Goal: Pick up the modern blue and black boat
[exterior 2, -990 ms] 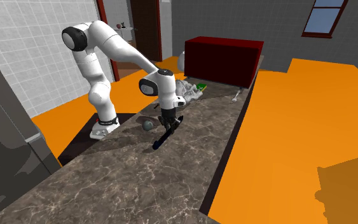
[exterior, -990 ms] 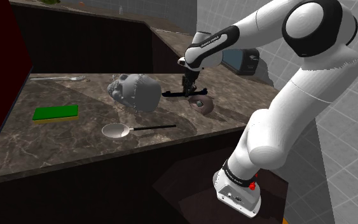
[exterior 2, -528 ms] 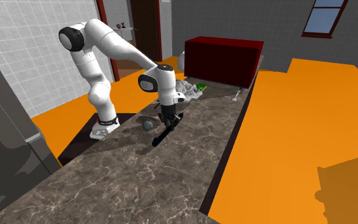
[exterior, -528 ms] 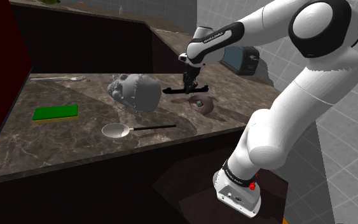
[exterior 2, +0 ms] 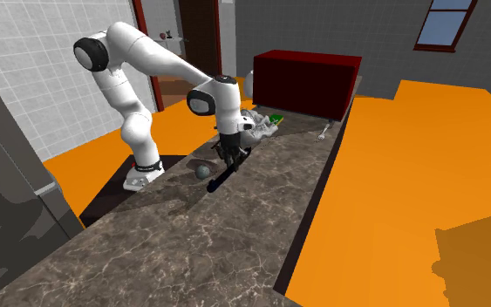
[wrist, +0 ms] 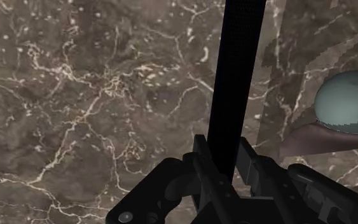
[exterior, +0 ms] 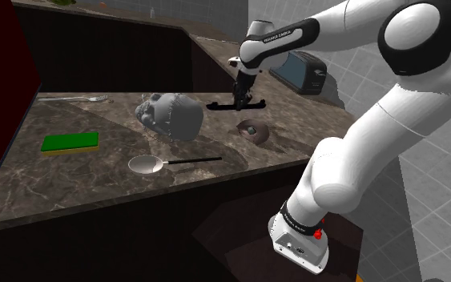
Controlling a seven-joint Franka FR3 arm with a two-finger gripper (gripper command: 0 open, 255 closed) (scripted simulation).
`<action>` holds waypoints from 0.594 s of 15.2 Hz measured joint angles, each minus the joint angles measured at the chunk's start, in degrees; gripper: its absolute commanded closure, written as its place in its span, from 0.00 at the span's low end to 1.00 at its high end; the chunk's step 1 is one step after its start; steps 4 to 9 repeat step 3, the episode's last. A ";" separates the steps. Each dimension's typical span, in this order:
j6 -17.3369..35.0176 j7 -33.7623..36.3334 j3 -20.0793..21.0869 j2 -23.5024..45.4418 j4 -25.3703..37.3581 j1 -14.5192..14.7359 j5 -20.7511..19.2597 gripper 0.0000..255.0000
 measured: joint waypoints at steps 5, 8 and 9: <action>-2.24 0.41 0.45 -0.97 1.38 -0.07 -0.39 1.00; -2.24 0.41 0.45 -0.97 1.38 -0.07 -0.39 1.00; -2.24 0.41 0.45 -0.97 1.38 -0.07 -0.39 1.00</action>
